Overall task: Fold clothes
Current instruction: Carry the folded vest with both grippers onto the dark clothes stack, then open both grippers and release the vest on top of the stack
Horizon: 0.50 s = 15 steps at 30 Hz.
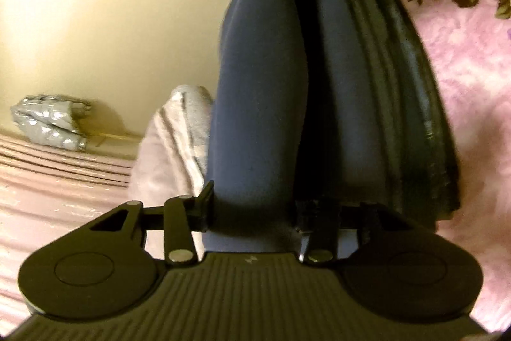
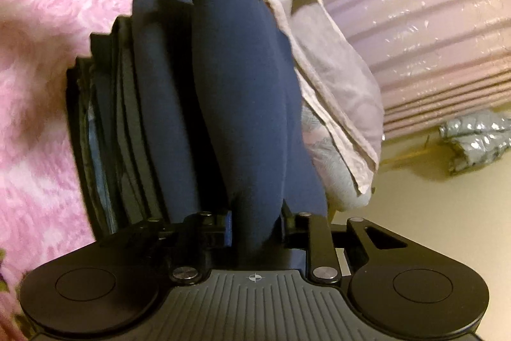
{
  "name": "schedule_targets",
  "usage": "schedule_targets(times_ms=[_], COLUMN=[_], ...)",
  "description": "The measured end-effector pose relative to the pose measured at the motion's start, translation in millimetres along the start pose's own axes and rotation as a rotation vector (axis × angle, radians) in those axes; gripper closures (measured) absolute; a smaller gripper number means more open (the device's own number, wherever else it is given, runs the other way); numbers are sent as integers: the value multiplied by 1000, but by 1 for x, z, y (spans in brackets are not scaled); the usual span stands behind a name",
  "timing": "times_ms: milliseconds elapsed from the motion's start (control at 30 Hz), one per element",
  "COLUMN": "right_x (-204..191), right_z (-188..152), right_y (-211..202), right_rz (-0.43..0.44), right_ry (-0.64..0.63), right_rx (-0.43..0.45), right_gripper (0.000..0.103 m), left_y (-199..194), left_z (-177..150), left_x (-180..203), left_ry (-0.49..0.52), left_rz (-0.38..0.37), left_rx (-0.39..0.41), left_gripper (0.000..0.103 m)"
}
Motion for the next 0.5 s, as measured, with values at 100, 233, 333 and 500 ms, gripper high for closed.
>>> schedule_targets(times_ms=[100, 233, 333, 500], right_x=[-8, -17, -18, -17], right_z=[11, 15, 10, 7], right_y=[5, 12, 16, 16], right_rz=[8, 3, 3, 12], right_ry=[-10, -17, -29, -41], right_rx=[-2, -12, -19, -23], right_gripper=[78, 78, 78, 78], left_y=[6, 4, -3, -15], left_z=[-16, -19, -17, -13], left_x=[24, 38, 36, 32], left_ry=[25, 36, 13, -25], left_rz=[-42, -6, 13, 45], left_rx=[-16, -39, -49, -66], left_gripper=[62, 60, 56, 53])
Point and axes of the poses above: each gripper's, at about its wrist camera, not at the fingertips, and y roughly the way its jaws point, x to its right, z to its top, the point moved 8 cm from there along y, roughly the way its jaws point, and after that the axes turned 10 degrees about x, right-handed, at the moved point
